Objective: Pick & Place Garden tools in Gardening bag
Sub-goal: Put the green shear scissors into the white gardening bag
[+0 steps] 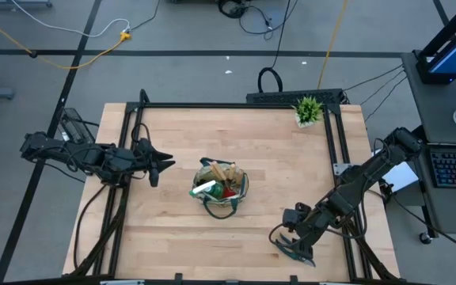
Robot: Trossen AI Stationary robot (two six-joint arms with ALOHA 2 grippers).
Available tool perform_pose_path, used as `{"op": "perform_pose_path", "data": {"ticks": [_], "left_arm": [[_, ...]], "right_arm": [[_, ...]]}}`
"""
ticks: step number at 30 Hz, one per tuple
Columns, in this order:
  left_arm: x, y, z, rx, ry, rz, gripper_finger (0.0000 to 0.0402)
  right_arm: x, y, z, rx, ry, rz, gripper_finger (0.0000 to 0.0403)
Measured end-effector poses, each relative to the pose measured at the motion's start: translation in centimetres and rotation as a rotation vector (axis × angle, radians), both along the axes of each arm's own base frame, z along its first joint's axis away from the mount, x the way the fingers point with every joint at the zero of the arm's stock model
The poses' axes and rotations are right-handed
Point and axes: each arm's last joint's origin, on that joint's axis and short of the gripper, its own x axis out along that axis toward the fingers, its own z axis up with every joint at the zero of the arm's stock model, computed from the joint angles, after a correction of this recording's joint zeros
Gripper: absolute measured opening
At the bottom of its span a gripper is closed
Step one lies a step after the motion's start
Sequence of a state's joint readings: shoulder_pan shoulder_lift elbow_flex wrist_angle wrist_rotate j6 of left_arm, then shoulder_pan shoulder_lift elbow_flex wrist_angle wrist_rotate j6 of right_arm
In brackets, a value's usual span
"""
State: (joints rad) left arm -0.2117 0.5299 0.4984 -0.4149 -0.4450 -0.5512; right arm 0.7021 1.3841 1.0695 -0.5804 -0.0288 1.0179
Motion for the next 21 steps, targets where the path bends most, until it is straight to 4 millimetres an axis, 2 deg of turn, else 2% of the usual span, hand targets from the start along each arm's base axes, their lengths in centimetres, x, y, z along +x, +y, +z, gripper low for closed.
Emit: {"op": "perform_pose_path", "data": {"ticks": [4,11,17,21], "left_arm": [[0.0,0.0,0.0,0.027,0.008,-0.012,0.0129],[0.0,0.0,0.0,0.045,0.013,-0.018,0.0129],[0.0,0.0,0.0,0.068,0.019,-0.028,0.0129],[0.0,0.0,0.0,0.077,0.022,-0.032,0.0129]], "right_arm": [[-0.1,-0.1,-0.3,-0.011,-0.001,0.012,0.0278],[-1.1,-0.8,-3.2,-0.027,0.103,-0.021,0.0279],[-1.2,-0.9,-4.7,-0.004,0.089,-0.039,0.0279],[-0.6,-0.5,-5.4,0.031,0.055,-0.041,0.0279]]}}
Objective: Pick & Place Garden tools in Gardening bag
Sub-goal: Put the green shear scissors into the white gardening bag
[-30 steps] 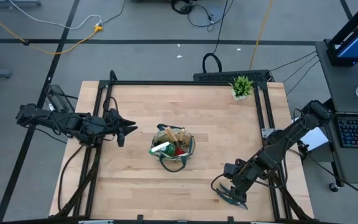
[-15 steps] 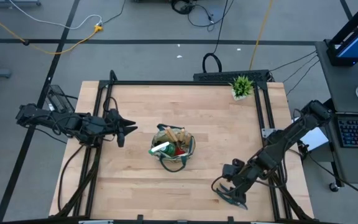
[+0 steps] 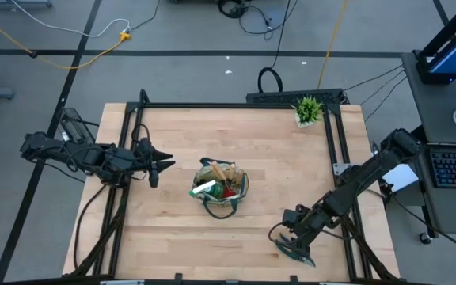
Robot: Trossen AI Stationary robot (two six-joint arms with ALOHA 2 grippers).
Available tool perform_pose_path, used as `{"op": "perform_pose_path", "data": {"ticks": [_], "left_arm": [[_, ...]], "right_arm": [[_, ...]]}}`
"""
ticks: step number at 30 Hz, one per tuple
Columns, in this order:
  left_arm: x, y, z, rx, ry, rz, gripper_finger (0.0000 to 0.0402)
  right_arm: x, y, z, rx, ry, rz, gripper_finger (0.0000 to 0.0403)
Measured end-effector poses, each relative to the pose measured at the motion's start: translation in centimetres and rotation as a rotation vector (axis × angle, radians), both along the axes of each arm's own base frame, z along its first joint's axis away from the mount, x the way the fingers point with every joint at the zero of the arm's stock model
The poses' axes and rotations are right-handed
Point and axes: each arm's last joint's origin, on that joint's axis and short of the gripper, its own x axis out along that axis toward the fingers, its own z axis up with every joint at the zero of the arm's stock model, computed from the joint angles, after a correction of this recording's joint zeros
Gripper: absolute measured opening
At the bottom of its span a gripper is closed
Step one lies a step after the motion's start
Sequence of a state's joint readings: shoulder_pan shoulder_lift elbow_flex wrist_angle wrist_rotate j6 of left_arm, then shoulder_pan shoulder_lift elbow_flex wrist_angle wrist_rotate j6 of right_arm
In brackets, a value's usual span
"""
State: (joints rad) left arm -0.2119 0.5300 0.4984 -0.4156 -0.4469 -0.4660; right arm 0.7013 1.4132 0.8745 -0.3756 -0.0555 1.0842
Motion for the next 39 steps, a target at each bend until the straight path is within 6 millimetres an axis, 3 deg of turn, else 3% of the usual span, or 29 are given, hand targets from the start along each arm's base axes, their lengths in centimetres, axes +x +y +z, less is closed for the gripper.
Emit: {"op": "perform_pose_path", "data": {"ticks": [8,14,26,39], "left_arm": [[0.0,0.0,0.0,0.001,0.003,0.000,0.0129],[0.0,0.0,0.0,0.000,0.002,0.000,0.0129],[0.0,0.0,0.0,-0.009,-0.001,0.004,0.0129],[0.0,0.0,0.0,-0.024,-0.007,0.010,0.0129]], "right_arm": [[1.0,0.9,-3.4,-0.039,0.110,-0.016,0.0279],[1.2,1.1,-4.8,-0.071,0.152,-0.040,0.0279],[1.3,1.0,-6.7,-0.158,0.216,-0.113,0.0279],[1.5,1.2,-6.5,-0.157,0.166,-0.094,0.0279]]}}
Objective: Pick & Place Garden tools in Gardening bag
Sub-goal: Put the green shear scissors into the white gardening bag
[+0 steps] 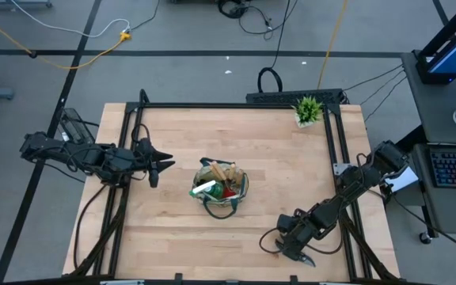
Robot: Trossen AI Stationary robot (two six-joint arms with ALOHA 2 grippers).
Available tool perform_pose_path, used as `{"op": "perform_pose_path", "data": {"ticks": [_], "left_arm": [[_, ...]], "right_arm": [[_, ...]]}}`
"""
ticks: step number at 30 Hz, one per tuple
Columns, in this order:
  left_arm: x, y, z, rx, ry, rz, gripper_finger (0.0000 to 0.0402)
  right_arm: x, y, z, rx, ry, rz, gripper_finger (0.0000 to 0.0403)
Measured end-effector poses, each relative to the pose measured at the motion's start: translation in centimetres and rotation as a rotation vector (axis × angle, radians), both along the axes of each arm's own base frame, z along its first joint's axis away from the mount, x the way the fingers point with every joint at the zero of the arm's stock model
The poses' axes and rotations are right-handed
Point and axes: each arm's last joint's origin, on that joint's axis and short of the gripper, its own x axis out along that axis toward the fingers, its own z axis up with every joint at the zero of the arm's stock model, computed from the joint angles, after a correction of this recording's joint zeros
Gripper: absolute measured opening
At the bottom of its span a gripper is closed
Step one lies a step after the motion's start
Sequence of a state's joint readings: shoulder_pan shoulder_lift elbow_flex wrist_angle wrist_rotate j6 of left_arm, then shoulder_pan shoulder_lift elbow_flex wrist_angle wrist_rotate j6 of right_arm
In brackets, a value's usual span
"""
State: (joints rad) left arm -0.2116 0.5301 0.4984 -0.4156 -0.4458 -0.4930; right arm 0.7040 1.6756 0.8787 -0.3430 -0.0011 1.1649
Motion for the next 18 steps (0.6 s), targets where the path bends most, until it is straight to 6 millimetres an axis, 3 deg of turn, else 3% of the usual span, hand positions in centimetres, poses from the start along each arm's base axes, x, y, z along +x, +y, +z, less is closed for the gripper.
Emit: {"op": "perform_pose_path", "data": {"ticks": [18], "left_arm": [[0.00,0.00,0.00,-0.005,-0.002,0.002,0.0129]], "right_arm": [[-0.19,-0.40,-0.24,-0.056,0.013,-0.046,0.0276]]}}
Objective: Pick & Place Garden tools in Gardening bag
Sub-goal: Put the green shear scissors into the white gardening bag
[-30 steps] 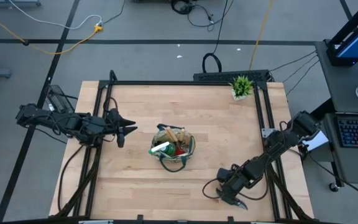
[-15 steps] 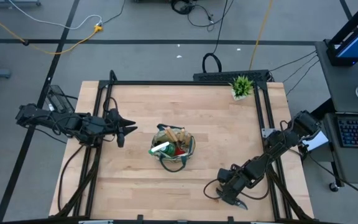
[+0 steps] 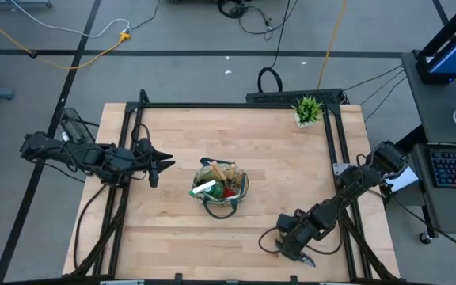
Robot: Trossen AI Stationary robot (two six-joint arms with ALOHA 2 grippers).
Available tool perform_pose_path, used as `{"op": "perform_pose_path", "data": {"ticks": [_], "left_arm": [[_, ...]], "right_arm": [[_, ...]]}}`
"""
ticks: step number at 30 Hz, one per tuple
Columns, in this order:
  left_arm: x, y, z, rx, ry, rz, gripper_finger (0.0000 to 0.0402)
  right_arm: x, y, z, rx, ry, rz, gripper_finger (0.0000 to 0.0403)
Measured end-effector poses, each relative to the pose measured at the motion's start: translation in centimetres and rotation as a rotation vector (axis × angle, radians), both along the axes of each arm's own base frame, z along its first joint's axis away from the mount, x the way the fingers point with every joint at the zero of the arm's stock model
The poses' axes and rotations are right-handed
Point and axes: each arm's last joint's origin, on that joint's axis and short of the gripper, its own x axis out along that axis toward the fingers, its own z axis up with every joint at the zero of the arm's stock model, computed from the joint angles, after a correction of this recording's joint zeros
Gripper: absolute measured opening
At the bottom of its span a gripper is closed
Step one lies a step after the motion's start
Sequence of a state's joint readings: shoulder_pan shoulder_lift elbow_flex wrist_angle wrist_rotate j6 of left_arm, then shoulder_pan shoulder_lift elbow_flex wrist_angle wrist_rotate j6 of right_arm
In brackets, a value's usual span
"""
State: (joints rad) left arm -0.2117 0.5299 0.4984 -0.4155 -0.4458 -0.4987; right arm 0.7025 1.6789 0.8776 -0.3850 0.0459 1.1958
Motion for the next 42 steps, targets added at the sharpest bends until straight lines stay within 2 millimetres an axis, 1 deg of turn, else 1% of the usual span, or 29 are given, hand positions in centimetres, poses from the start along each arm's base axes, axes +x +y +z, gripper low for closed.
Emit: {"op": "perform_pose_path", "data": {"ticks": [3,7,19,27,32,34,42], "left_arm": [[0.0,0.0,0.0,0.000,0.000,0.000,0.0129],[0.0,0.0,0.0,0.000,0.000,0.000,0.0129],[0.0,0.0,0.0,0.003,0.001,-0.001,0.0129],[0.0,0.0,0.0,0.006,0.002,-0.003,0.0129],[0.0,0.0,0.0,0.005,0.002,-0.003,0.0129],[0.0,0.0,0.0,0.005,0.001,-0.002,0.0129],[0.0,0.0,0.0,0.004,0.001,-0.001,0.0129]], "right_arm": [[-0.4,-0.4,-0.2,-0.043,0.042,-0.033,0.0265],[-0.7,-0.7,-0.3,-0.070,0.074,-0.035,0.0241],[-0.8,-0.9,-0.5,-0.119,0.084,-0.001,0.0148],[-1.7,-1.6,-2.0,-0.160,0.156,0.004,0.0089],[-2.0,-1.9,-2.3,-0.163,0.168,0.005,0.0056],[-2.0,-1.9,-2.3,-0.163,0.168,0.005,0.0048],[-2.0,-1.9,-2.3,-0.163,0.170,-0.002,0.0048]]}}
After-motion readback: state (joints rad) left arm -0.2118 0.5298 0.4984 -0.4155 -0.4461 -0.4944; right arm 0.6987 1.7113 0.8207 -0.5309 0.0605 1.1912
